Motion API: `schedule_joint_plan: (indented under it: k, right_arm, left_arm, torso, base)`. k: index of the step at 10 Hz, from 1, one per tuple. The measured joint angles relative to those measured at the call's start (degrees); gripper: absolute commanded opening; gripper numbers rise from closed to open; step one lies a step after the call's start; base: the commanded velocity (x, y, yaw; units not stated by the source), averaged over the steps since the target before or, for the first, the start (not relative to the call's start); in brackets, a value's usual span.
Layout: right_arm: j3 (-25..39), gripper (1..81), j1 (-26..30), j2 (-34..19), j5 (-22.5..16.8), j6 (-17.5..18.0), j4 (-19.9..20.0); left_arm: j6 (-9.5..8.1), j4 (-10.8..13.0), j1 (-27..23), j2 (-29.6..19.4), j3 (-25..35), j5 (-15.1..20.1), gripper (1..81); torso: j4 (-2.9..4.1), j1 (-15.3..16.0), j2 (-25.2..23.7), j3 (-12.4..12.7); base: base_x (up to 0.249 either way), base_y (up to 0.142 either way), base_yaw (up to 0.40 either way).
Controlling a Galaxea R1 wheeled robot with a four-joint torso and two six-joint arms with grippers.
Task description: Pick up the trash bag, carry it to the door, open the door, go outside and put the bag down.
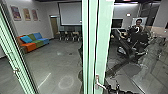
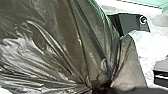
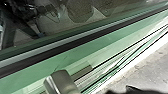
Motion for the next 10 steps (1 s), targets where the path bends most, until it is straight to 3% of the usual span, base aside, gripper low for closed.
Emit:
schedule_joint_plan:
  k: [3, 6, 10]
  right_arm:
    - [0.0, 81.1, 0.2, -0.1, 1.3, -0.6, -0.9]
    - [0.7, 81.1, 1.0, -0.1, 4.0, -1.2, -2.2]
    - [-0.2, 81.1, 1.2, 0.0, 5.0, -1.9, -3.3]
  left_arm:
    - [0.00, 0.0, 0.0, 0.0, 0.0, 0.0, 1.0]
    - [0.00, 0.0, -0.4, 0.0, 0.0, -0.2, 1.0]
    - [0.00, 0.0, -0.8, 0.0, 0.0, -0.2, 1.0]
  torso:
    - [0.00, 0.0, 0.0, -1.2]
    - [0.00, -0.1, 0.0, -4.6]
    - [0.00, 0.0, 0.0, -5.2]
  base:
    - [0.000, 0.000, 0.000]
    - [0.000, 0.000, 0.000]
    - [0.000, 0.000, 0.000]
